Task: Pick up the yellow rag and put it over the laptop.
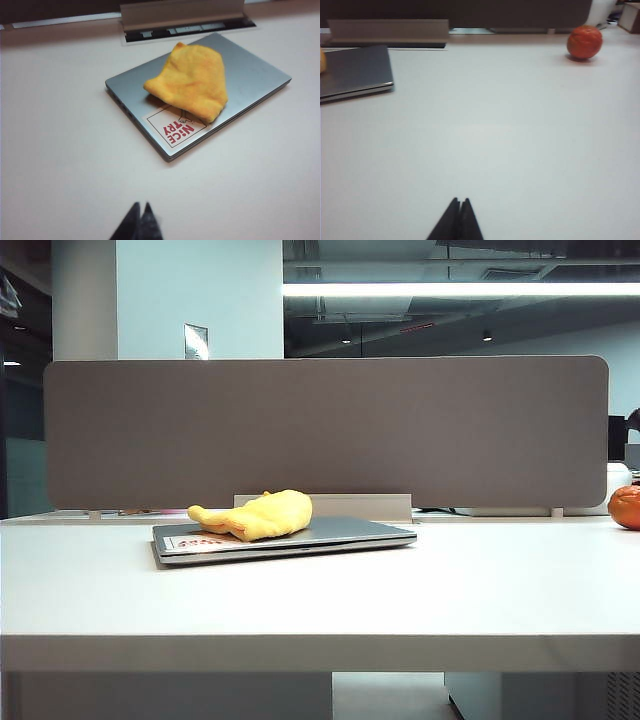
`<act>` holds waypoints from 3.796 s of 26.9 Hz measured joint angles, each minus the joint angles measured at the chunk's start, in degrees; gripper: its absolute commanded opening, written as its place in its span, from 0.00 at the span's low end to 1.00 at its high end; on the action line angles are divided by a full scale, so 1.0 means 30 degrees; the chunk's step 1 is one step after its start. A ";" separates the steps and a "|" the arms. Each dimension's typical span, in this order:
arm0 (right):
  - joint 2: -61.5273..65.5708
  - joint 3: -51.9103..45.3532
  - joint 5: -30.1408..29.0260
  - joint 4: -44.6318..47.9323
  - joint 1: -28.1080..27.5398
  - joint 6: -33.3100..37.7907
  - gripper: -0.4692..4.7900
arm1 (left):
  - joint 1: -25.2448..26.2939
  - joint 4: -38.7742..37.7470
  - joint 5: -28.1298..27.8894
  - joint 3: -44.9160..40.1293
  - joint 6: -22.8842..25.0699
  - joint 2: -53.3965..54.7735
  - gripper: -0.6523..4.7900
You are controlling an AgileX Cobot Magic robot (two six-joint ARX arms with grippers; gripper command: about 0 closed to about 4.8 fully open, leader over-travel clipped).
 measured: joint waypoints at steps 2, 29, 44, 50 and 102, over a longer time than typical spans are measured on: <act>0.0000 0.0000 0.0000 0.0007 -0.0393 0.0000 0.09 | 0.0000 -0.0488 0.0000 0.0000 -0.0087 -0.0437 0.11; 0.0000 0.0000 -0.0095 -0.0022 -0.0991 0.0015 0.09 | -0.0015 0.1086 0.0437 -0.5311 -0.4495 -0.9850 0.11; 0.0000 0.0000 -0.0102 -0.0015 -0.0991 0.0015 0.09 | 0.4444 0.4364 -0.1596 -0.9602 -0.2754 -0.9850 0.11; 0.0000 0.0000 -0.0095 -0.0022 -0.0991 0.0015 0.09 | 0.6302 0.7104 0.0801 -1.1693 -0.1399 -1.1271 0.11; 0.0000 0.0000 -0.0095 -0.0022 -0.0991 0.0015 0.09 | 0.6492 0.6594 0.2601 -1.3049 0.1078 -1.2939 0.11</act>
